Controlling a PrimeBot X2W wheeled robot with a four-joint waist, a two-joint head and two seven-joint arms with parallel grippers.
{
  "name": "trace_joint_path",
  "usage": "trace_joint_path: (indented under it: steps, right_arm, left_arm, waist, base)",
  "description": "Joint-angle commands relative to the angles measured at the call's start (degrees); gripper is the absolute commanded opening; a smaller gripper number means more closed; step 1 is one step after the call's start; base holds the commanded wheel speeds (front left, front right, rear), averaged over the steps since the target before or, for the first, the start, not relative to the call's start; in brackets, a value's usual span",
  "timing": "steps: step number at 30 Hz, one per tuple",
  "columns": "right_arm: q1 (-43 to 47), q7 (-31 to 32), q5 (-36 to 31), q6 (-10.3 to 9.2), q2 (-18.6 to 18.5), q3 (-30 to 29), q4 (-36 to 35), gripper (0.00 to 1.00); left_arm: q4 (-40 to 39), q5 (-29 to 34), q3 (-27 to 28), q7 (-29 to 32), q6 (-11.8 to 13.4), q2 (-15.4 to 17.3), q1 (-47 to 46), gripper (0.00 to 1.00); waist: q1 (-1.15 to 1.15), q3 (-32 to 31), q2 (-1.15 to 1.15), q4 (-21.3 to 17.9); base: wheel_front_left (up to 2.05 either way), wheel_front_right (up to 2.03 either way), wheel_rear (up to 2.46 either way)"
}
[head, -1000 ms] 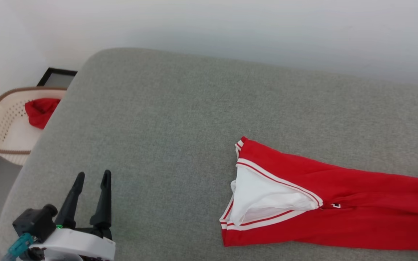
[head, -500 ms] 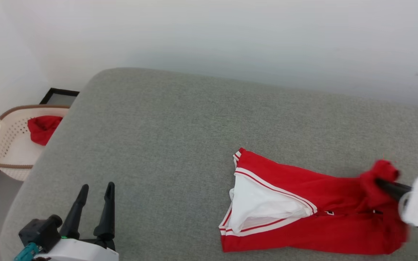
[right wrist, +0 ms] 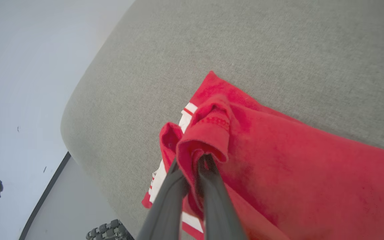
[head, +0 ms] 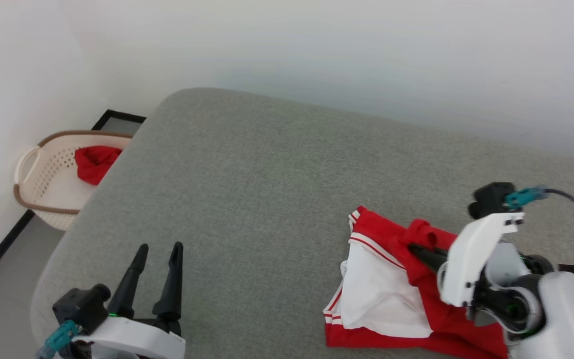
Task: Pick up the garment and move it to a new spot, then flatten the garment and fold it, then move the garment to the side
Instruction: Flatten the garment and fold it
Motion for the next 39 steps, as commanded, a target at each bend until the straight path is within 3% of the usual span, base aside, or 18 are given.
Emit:
trace_joint_path:
  steps: [1, 11, 12, 13, 14, 15, 21, 27, 39]
  right_arm:
    - [-1.2, -1.3, -1.5, -0.07, 0.7, 1.2, 1.7, 0.0]
    - [-5.9, -8.4, -4.3, -0.07, 3.1, 7.1, 14.3, 0.0]
    - [-6.5, -9.2, -4.5, -0.07, 3.1, 7.8, 15.3, 0.14]
    - [-6.5, -9.2, -4.5, -0.07, 3.1, 7.8, 15.3, 0.14]
    - [-7.7, -10.5, -4.6, -0.07, 3.3, 8.9, 17.4, 0.65]
    - [-8.3, -11.1, -4.6, -0.07, 3.4, 9.8, 18.2, 1.0]
    - [-10.3, -12.8, -2.2, -0.07, 3.5, 13.6, 19.7, 1.0]
    - [-10.9, -14.7, 0.6, -0.07, 3.2, 16.5, 16.5, 1.0]
    - [-5.6, -23.3, 4.5, -0.07, -5.8, 15.5, 4.0, 1.0]
  left_arm:
    - [0.1, -0.3, -0.2, -0.2, -0.2, -0.2, -0.7, 1.0]
    - [0.6, -0.8, -0.7, -0.2, -0.2, -1.1, -1.9, 1.0]
    - [0.6, -0.8, -0.7, -0.2, -0.2, -1.2, -2.0, 1.0]
    - [0.6, -0.8, -0.7, -0.2, -0.2, -1.2, -2.0, 1.0]
    - [0.8, -0.8, -0.7, -0.2, -0.2, -1.1, -2.1, 1.0]
    - [0.9, -0.9, -0.7, -0.2, -0.2, -1.1, -2.2, 1.0]
    - [1.0, -1.1, 0.0, -0.2, -0.2, -1.0, -2.0, 1.0]
    - [0.8, -0.5, 1.1, -0.2, -0.2, -0.9, -1.5, 1.0]
    - [-0.1, 1.2, 3.1, -0.2, -0.2, -0.3, -0.4, 1.0]
  waist:
    - [0.0, 0.5, 0.0, 1.0]
    - [0.0, 2.0, 0.0, 2.1]
    - [0.0, 2.1, 0.0, 2.1]
    - [0.0, 2.1, 0.0, 2.1]
    - [0.0, 2.3, 0.0, 1.9]
    - [0.0, 2.4, 0.0, 1.8]
    - [0.0, 2.3, 0.0, 0.3]
    - [0.0, 2.0, 0.0, -2.4]
    - [0.0, 1.5, 0.0, -9.6]
  base:
    - [0.0, 0.0, 0.0]
    - [0.0, 0.0, 0.0]
    - [0.0, 0.0, 0.0]
    - [0.0, 0.0, 0.0]
    - [0.0, 0.0, 0.0]
    - [0.0, 0.0, 0.0]
    - [0.0, 0.0, 0.0]
    - [0.0, 0.0, 0.0]
    - [0.0, 0.0, 0.0]
